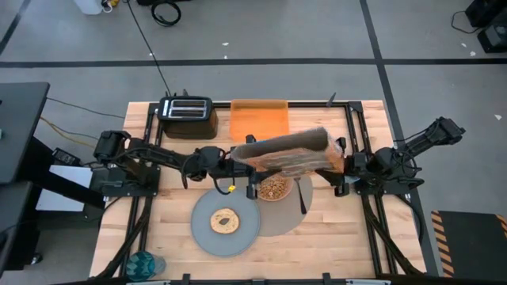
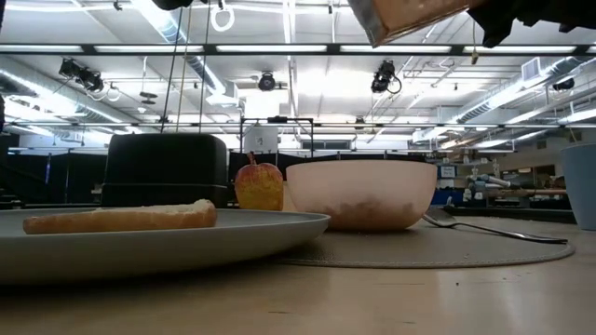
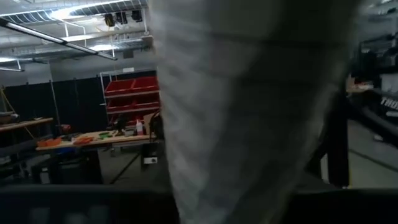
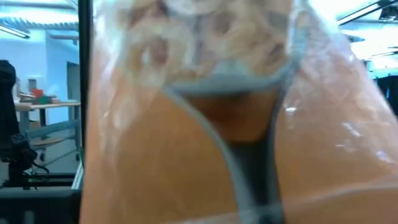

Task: Arrange a breakfast setting
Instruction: Pour the cereal from the yellow cereal box into the light orange bowl

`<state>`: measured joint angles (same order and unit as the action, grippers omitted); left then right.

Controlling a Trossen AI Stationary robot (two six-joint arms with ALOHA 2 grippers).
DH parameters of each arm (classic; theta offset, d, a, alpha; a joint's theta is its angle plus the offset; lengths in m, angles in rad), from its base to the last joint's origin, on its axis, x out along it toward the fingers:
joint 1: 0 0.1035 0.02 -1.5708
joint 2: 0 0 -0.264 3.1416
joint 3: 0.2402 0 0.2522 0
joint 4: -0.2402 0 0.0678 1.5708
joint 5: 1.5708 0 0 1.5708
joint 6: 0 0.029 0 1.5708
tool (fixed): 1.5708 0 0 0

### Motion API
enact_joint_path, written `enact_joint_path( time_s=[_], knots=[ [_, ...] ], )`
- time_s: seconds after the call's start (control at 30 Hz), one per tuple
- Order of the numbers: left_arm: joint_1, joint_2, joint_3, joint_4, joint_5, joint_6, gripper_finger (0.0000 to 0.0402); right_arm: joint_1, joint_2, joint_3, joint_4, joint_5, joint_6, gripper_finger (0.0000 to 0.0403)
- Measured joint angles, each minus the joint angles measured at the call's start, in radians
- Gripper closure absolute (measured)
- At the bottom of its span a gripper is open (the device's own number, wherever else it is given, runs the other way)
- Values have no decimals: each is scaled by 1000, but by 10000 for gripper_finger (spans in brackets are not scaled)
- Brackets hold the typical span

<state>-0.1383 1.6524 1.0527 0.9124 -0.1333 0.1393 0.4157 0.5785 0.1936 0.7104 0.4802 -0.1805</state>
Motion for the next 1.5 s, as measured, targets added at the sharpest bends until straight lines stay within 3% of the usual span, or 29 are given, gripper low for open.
enact_joint_path(
  time_s=[0.1,0.17,0.4,0.6,0.8,1.03,1.13,1.27,1.5],
  knots=[
    [1,-24,0,-64,0,30,353,0,0,0,-13,20,1,120],
    [3,-43,0,-118,1,34,385,2,0,2,-35,26,2,103],
    [5,-108,-3,-421,-70,48,390,2,19,206,-416,77,-5,57],
    [23,-74,-2,-455,-104,2,391,-21,116,395,-533,33,-2,63],
    [39,-56,-3,-439,-107,2,390,-59,221,415,-488,-24,-2,135],
    [39,-57,-5,-442,-112,27,388,-79,259,417,-412,-31,2,313],
    [39,-58,-5,-436,-110,46,377,-79,254,417,-402,-37,-13,383],
    [39,-64,0,-424,-104,54,324,-83,249,416,-391,-47,-4,387],
    [34,-117,1,-518,-130,56,184,-103,252,412,-391,-55,29,391]
  ],
)
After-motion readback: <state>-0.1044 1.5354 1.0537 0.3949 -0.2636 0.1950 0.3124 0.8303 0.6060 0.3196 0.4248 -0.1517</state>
